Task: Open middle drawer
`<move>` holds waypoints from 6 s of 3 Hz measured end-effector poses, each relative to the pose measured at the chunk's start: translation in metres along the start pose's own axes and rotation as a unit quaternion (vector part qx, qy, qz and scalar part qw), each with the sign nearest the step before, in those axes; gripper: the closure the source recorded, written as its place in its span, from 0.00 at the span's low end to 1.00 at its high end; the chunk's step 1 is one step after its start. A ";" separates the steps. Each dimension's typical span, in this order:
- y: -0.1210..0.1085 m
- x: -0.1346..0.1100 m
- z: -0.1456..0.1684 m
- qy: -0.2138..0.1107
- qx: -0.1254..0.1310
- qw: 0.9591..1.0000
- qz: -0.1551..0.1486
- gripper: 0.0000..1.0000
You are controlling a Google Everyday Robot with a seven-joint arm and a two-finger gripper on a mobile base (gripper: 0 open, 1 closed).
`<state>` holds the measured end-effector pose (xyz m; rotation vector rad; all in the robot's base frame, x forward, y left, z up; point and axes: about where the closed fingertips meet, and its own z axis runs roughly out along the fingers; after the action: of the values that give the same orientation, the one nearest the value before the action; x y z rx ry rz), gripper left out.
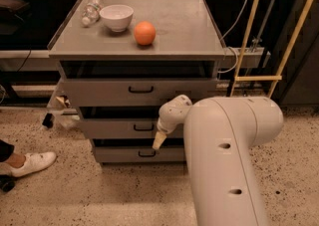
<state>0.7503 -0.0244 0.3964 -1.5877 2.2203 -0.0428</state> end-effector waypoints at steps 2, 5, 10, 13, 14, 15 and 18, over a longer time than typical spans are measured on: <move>0.000 0.000 0.000 0.000 0.000 1.000 0.000 0.42; -0.003 -0.004 -0.012 0.000 0.000 1.000 0.000 1.00; 0.020 0.013 -0.046 -0.010 0.008 1.000 0.015 1.00; 0.041 0.024 -0.057 -0.005 0.007 1.000 0.024 1.00; 0.041 0.024 -0.057 -0.005 0.007 1.000 0.024 1.00; 0.048 0.029 -0.059 -0.006 0.011 1.000 0.022 1.00; 0.042 0.030 -0.067 -0.005 0.026 0.999 0.022 1.00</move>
Offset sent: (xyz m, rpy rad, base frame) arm 0.0000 0.0000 0.0000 0.0000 0.0000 0.0000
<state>0.6816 -0.0516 0.4381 -1.5088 2.2266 -0.0784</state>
